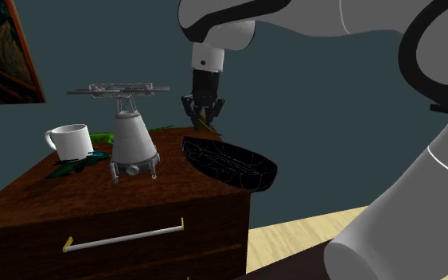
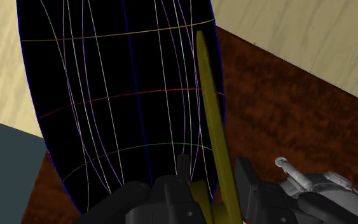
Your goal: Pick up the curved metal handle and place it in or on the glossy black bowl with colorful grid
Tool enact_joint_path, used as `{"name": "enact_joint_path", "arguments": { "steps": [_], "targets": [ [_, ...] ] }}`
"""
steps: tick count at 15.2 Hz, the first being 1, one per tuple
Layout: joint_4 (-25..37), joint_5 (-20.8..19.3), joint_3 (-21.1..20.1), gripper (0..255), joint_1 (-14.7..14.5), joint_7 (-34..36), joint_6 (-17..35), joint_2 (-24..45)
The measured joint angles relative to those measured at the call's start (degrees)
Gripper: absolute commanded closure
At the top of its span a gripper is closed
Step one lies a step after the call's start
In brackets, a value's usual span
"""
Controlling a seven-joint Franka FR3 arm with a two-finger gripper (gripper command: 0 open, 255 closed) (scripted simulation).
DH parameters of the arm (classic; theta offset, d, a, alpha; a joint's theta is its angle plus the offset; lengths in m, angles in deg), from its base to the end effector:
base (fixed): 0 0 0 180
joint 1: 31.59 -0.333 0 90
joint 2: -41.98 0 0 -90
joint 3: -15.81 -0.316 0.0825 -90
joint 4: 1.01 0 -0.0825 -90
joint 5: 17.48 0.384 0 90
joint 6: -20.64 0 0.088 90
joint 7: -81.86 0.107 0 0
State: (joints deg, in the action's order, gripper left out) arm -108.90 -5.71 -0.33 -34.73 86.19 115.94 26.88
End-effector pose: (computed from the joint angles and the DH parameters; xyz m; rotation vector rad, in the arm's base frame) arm 0.4419 0.1929 0.6154 -2.9839 -0.3559 -0.0107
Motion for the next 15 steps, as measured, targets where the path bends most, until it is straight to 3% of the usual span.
{"name": "enact_joint_path", "arguments": {
  "steps": [3, 15],
  "targets": [
    [-1.7, -0.2, 1.9, 255, 1.0, -3.1, 0.6, -0.7],
    [-10.5, 0.3, 1.7, 255, 0.9, -4.6, 8.4, -1.4]
  ]
}}
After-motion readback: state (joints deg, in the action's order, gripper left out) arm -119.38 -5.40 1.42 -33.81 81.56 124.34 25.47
